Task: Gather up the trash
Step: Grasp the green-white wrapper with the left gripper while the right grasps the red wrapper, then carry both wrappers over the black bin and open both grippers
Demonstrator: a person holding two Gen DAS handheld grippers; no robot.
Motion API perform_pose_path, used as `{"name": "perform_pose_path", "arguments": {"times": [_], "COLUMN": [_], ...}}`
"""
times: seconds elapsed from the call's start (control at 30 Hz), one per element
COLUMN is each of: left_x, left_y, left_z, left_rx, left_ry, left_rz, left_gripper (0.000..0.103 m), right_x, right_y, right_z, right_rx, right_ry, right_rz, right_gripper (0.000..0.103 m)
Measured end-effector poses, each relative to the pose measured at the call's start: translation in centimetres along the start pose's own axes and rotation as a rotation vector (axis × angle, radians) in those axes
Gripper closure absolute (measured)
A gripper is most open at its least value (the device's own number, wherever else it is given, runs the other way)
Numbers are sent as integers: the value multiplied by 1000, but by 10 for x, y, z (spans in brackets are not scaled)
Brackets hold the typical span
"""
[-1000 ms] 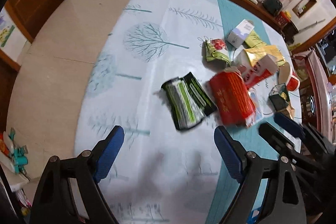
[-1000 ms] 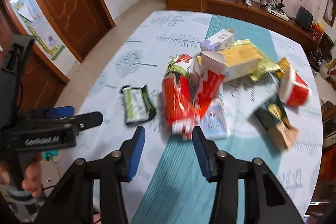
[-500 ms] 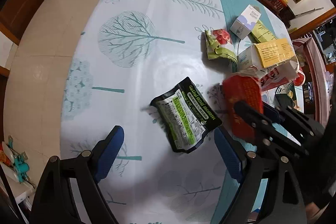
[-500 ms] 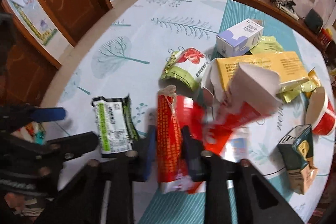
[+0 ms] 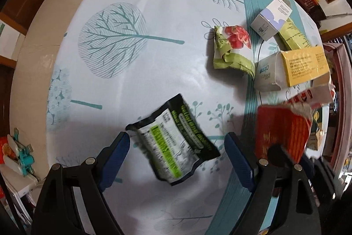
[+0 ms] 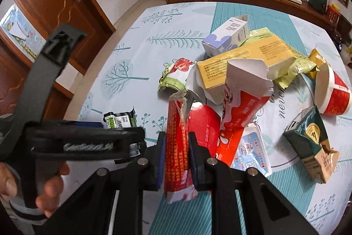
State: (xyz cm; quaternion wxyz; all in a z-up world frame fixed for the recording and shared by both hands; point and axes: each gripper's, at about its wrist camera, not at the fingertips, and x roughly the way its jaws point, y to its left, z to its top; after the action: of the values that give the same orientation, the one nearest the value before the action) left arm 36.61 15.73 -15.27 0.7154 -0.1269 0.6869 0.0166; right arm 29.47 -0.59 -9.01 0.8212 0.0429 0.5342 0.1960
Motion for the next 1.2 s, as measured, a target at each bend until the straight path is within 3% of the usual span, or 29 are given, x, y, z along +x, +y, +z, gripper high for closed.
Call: {"name": "perform_pose_path", "arguments": {"times": [0.1, 0.13, 0.17, 0.2, 0.27, 0.43, 0.8, 1.0, 1.2], "left_x": [7, 10, 12, 10, 7, -5, -69, -105, -127], "left_y": [-8, -9, -9, -11, -12, -4, 8, -11, -42], "left_z": [5, 5, 5, 4, 0, -13, -98, -162, -243], "left_rx": [-11, -11, -7, 4, 37, 43, 110, 133, 120], "left_ry": [19, 30, 37, 22, 7, -6, -92, -132, -196], "left_rz": [15, 25, 31, 48, 33, -10, -37, -43, -57], "left_gripper": [17, 22, 36, 42, 80, 90, 90, 90, 90], "right_x": [-1, -1, 0, 0, 0, -6, -57, -109, -163], "right_y": [-2, -3, -4, -4, -4, 0, 11, 2, -18], "right_z": [-2, -3, -3, -4, -4, -8, -39, -84, -152], "right_rx": [13, 17, 20, 22, 23, 14, 5, 21, -10], "right_ry": [0, 1, 2, 3, 2, -7, -69, -114, -110], "right_rz": [13, 18, 22, 27, 35, 69, 143, 172, 198], "right_gripper": [84, 84, 84, 84, 84, 84, 84, 84, 84]}}
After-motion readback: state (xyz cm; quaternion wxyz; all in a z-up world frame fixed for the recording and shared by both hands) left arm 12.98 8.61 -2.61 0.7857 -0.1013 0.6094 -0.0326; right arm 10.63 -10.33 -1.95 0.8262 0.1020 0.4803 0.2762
